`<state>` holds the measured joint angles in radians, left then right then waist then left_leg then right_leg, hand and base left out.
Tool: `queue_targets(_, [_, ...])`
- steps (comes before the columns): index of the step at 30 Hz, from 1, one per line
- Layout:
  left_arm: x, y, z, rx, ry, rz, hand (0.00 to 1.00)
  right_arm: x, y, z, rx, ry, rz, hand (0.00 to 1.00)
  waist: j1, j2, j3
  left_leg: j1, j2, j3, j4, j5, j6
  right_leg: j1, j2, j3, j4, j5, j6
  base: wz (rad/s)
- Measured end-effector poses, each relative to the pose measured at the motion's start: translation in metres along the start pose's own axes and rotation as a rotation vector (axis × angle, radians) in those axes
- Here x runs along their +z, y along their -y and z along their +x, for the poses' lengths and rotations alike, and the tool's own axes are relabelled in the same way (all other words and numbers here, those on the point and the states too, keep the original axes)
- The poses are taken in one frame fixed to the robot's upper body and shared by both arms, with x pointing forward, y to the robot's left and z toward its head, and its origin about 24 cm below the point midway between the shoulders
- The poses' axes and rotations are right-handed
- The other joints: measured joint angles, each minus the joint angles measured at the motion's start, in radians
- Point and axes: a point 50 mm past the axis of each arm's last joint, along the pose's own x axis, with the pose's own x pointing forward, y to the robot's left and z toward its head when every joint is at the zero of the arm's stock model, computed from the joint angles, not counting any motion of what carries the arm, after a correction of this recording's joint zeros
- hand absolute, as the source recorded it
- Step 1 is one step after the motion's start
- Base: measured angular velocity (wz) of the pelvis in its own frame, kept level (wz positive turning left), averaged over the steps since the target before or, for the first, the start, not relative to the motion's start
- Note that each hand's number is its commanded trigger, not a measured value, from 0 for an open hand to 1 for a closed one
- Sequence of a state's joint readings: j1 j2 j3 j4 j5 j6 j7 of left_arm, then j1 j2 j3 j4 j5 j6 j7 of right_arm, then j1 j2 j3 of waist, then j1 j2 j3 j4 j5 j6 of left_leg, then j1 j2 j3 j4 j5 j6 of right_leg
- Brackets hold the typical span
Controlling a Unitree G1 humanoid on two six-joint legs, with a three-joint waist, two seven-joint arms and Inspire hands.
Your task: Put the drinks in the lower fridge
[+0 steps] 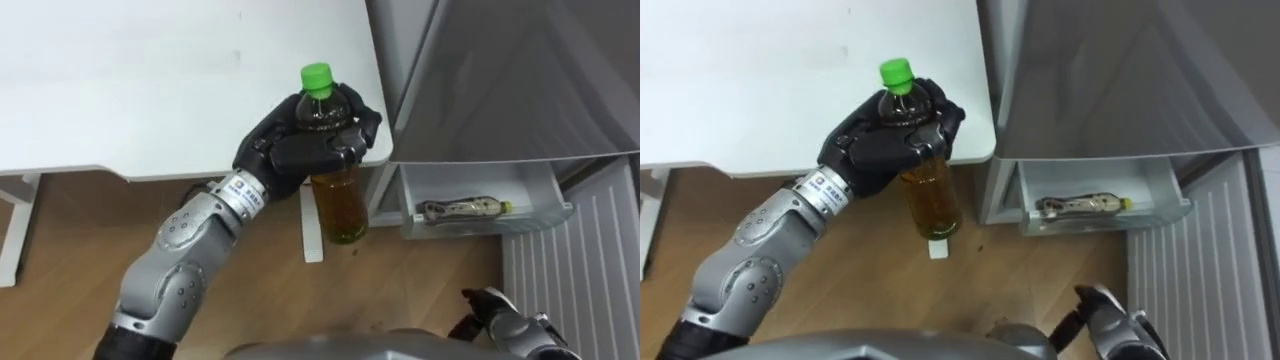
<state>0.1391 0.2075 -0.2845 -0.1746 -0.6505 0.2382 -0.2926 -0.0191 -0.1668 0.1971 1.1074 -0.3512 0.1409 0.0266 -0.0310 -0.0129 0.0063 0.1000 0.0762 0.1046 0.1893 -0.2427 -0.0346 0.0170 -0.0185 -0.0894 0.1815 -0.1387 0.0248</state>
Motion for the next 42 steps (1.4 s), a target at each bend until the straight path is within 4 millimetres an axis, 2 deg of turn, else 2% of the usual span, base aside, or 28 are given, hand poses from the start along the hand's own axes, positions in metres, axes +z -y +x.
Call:
queue_targets(3, [-0.002, 0.0, -0.001, 0.003, -0.007, -0.005, 1.0, 0.016, 0.004, -0.002, -0.022, 0.069, -0.057, 0.0, 0.009, -0.003, 0.0012, -0.001, 0.0, 0.001, 0.005, 0.0, 0.0, -0.005, -0.001, 0.0, 0.004, 0.0, 0.0, 0.0])
queue_targets(5, [-0.003, -0.001, -0.001, 0.007, -0.002, -0.004, 1.0, 0.04, 0.007, -0.006, -0.037, 0.183, -0.054, 0.0, 0.01, -0.008, 0.0012, -0.003, -0.001, 0.001, 0.009, 0.0, 0.0, -0.007, -0.001, 0.0, 0.007, 0.0, 0.0, 0.0])
queue_targets(8, [-0.005, -0.002, -0.002, 0.002, -0.007, -0.007, 1.0, 0.064, 0.006, -0.012, -0.018, 0.3, -0.057, 0.0, 0.01, -0.014, -0.0004, -0.002, -0.001, 0.0, 0.012, 0.0, 0.0, -0.005, -0.003, -0.002, 0.008, 0.0, 0.0, 0.03])
queue_targets(12, [-0.011, -0.007, -0.004, 0.017, -0.025, -0.016, 1.0, 0.08, -0.001, -0.019, 0.036, 0.38, -0.083, 0.0, 0.012, -0.018, -0.001, -0.001, -0.004, -0.001, 0.014, 0.0, 0.0, 0.001, -0.007, -0.005, 0.008, -0.001, 0.001, 0.04])
queue_targets(19, [-0.011, -0.01, -0.006, 0.035, -0.033, 0.054, 1.0, 0.09, -0.014, -0.03, 0.141, 0.459, -0.08, 0.0, 0.009, -0.027, -0.0013, -0.002, -0.004, -0.001, 0.015, 0.0, 0.0, 0.001, -0.01, -0.017, 0.008, -0.001, 0.001, 0.0])
queue_targets(25, [-0.011, -0.011, -0.006, 0.039, -0.057, 0.14, 1.0, 0.104, -0.014, -0.039, 0.216, 0.531, -0.095, 0.0, 0.013, -0.028, -0.0004, -0.002, -0.003, 0.0, 0.015, 0.0, 0.0, -0.006, -0.01, -0.015, 0.022, -0.003, 0.001, 0.0])
queue_targets(35, [-0.002, -0.013, -0.007, 0.063, 0.005, 0.235, 1.0, 0.12, -0.016, -0.058, 0.352, 0.657, -0.075, 0.0, 0.009, -0.029, -0.0001, -0.008, -0.003, 0.0, 0.023, 0.0, 0.0, -0.011, -0.01, -0.016, 0.025, -0.003, 0.0, 0.0])
queue_targets(42, [-0.001, -0.012, -0.006, 0.065, 0.016, 0.24, 1.0, 0.13, -0.017, -0.068, 0.431, 0.723, -0.075, 0.0, 0.008, -0.026, 0.0019, -0.017, -0.003, 0.0, 0.022, 0.0, 0.0, -0.014, -0.011, -0.017, 0.026, -0.003, 0.0, 0.0])
